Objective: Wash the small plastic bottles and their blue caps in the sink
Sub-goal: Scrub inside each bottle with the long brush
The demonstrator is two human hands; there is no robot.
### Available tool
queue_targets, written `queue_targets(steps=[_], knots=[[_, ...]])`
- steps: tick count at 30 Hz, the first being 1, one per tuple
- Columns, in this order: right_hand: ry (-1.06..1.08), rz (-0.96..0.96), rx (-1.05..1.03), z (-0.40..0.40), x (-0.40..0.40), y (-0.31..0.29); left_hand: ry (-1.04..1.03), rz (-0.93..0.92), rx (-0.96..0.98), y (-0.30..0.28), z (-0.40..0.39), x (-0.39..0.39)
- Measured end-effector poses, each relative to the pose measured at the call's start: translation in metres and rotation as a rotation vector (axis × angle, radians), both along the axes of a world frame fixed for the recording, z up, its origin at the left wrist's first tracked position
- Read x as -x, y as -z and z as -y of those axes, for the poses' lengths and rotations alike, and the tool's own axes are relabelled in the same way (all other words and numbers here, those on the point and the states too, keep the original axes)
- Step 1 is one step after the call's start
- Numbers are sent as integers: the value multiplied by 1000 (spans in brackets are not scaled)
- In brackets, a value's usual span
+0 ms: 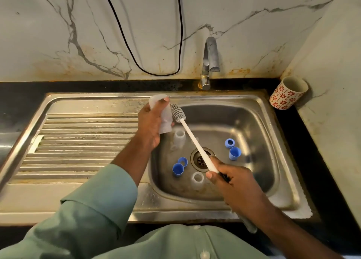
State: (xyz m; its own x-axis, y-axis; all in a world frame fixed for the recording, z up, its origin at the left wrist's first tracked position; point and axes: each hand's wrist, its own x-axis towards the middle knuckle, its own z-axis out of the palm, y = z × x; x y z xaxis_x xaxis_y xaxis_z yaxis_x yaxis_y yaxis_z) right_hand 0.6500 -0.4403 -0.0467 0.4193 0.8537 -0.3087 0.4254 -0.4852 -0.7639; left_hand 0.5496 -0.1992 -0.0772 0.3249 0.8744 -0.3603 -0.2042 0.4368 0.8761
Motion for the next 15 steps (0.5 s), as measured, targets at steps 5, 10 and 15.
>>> queue_targets(steps=[5,10,15], knots=[[134,-149,-122,-31,11,-10,151,62,2,1,26,-16],[99,-266,-59,-17,3,-19,66,-85,-327,-2,11,0],[114,-395,-94,-14,-12,-22,229,-326,-549,9,20,5]])
